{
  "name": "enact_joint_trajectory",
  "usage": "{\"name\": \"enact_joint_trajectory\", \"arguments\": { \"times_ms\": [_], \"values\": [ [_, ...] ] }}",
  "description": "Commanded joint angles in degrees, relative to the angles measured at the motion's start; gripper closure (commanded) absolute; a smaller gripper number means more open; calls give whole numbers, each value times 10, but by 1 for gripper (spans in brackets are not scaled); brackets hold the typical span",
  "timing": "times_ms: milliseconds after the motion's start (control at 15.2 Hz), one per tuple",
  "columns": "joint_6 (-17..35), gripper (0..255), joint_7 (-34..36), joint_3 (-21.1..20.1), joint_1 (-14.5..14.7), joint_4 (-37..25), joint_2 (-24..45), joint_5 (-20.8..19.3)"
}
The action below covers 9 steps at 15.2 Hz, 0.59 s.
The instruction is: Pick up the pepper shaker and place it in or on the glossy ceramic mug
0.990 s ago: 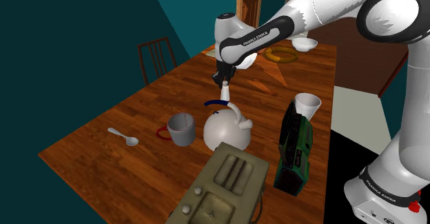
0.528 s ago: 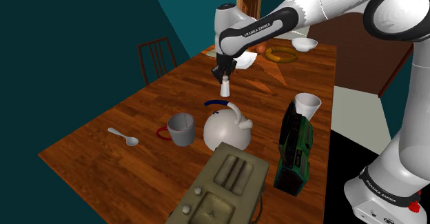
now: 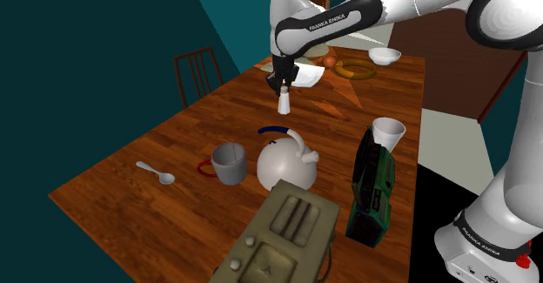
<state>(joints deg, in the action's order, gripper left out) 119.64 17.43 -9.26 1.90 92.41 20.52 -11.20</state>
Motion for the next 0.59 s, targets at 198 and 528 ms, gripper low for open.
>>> {"name": "enact_joint_trajectory", "arguments": {
  "times_ms": [198, 528],
  "values": [
    [-36, 255, -6, -1, 0, -27, -9, 4],
    [-72, 255, -12, -3, 1, -58, -14, 8]
  ]
}}
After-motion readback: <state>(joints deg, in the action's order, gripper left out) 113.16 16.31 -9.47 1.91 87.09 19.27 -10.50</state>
